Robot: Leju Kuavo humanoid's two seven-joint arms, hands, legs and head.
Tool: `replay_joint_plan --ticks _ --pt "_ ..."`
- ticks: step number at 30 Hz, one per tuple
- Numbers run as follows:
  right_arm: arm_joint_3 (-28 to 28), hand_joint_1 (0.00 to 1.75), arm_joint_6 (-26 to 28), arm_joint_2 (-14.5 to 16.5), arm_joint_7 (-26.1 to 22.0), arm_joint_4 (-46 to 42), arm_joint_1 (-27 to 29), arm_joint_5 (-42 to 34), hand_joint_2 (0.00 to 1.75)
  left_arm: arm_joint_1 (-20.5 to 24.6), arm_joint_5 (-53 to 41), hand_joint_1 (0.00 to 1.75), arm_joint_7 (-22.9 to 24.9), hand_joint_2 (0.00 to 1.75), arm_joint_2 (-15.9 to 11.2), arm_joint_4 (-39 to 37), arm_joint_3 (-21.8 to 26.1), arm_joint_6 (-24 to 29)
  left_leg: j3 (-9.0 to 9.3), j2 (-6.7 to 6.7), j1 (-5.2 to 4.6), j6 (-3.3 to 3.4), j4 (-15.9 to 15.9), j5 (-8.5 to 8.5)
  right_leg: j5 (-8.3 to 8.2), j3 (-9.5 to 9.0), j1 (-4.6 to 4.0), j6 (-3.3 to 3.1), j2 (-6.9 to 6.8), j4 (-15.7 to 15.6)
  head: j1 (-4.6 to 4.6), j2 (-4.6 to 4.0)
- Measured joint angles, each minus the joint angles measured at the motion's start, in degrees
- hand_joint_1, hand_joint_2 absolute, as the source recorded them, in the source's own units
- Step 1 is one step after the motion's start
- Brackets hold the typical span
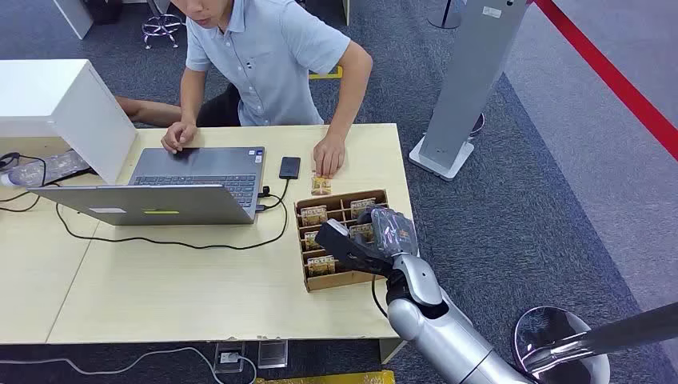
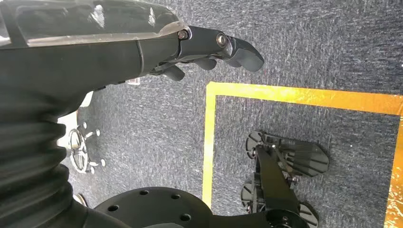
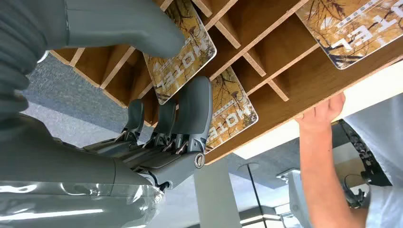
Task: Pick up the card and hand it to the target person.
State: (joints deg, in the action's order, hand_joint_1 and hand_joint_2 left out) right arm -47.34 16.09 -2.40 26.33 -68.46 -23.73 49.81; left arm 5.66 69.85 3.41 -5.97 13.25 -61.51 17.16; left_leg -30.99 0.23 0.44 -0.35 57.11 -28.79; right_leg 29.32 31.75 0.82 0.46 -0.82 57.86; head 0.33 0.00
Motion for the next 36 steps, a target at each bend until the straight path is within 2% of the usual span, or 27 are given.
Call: replay_joint_plan --ticks 8,17,22,28,36 --pt "0.27 1.22 -0.34 -0.15 0.08 0.03 0.10 -0.14 1.75 0.00 0.00 0.00 -0.04 1.75 0.00 0.00 0.00 -0.33 0.02 0.00 0.00 0.00 0.00 0.00 0.00 -0.02 0.00 0.00 0.00 0.00 0.02 0.00" --pt "0.39 1.17 -1.19 -0.15 -0.40 -0.02 0.11 -0.30 1.75 -0.01 0.11 0.00 0.00 1.75 0.00 0.00 0.00 -0.34 0.09 0.00 0.00 0.00 0.00 0.00 0.00 -0.09 0.00 0.00 0.01 0.00 -0.03 0.00" --pt "0.39 1.26 -1.54 -0.13 -0.82 -0.02 0.02 -0.54 1.75 -0.01 0.60 0.00 0.00 1.75 0.00 0.00 0.00 -0.26 0.09 0.00 0.00 0.00 0.00 0.00 0.00 -0.09 0.00 0.00 0.01 0.00 0.02 0.00" --pt "0.35 1.48 -1.98 -0.09 -1.44 -0.02 -0.06 -0.84 1.75 -0.01 0.87 0.00 -0.08 1.75 0.00 0.00 0.01 -0.16 0.09 0.01 0.00 0.00 0.00 0.00 0.00 -0.09 0.00 0.00 0.01 0.00 0.00 0.00" --pt "0.13 1.48 -1.91 -0.09 -1.75 -0.02 -0.06 -1.47 1.75 -0.01 1.36 0.00 -1.12 1.75 0.00 0.00 0.08 -0.30 0.11 0.01 0.00 0.00 0.00 0.02 -0.02 -0.11 0.00 0.02 0.02 0.00 -0.01 0.00"
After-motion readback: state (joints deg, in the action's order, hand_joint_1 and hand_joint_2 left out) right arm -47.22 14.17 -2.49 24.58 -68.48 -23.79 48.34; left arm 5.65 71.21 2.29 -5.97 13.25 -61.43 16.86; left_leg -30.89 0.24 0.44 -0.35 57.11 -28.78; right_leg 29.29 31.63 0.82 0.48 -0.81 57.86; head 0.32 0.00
